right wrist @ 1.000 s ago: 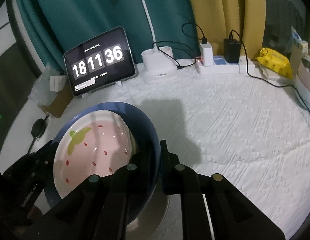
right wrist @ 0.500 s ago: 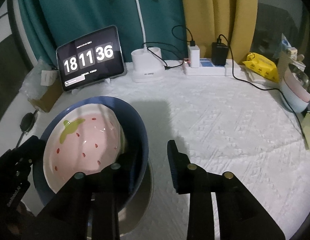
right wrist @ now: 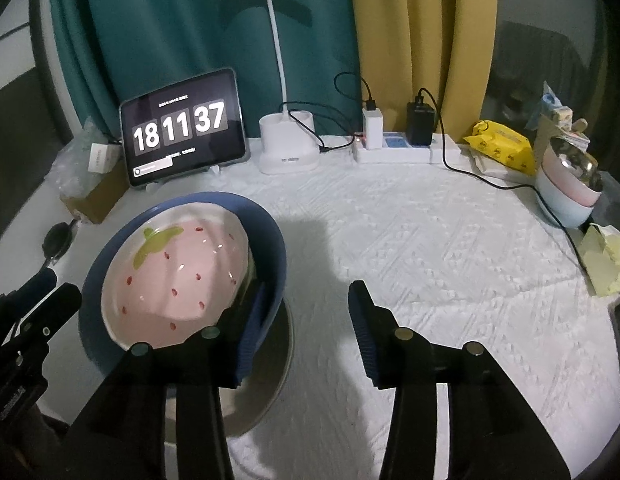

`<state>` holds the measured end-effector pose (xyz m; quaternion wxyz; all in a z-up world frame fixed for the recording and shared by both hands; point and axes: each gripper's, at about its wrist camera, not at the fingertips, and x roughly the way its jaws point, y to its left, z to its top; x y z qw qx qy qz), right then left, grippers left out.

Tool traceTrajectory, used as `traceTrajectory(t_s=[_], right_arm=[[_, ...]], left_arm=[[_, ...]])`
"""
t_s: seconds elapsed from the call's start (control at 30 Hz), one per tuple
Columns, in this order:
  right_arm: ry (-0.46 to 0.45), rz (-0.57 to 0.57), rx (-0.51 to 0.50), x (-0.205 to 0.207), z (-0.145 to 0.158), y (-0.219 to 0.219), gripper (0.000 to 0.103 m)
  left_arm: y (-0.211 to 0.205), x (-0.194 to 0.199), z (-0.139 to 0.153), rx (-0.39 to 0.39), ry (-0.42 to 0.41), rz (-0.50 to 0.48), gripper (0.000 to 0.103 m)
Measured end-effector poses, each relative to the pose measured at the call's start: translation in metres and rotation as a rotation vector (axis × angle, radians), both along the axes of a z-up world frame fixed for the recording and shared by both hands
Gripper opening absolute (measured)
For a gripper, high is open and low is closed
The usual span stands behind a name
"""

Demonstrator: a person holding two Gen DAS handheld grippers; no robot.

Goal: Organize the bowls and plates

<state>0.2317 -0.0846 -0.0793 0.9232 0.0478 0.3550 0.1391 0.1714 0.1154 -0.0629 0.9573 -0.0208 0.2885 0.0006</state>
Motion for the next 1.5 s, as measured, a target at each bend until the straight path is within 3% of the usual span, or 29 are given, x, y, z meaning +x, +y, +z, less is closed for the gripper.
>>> traceTrajectory(t_s=[0.5,0.93,1.5], right_arm=[[-0.036,-0.013,-0.009,-0.046,0.007,-0.018,0.047],[-0.101,-0.060,-0.003,-0.089,0.020,-0.046,0.047],[-0.220,-0.147,0.010,-0.147,0.049,-0.089,0.047]], left_arm=[[-0.024,-0.041,0.008,-0.012,-0.026,-0.034,0.091],[-0.049,-0.074,0.019,-0.002,-0.065,-0.076,0.092],[-0.080,-0.122,0.055,0.039,-0.182,-0.134,0.092]])
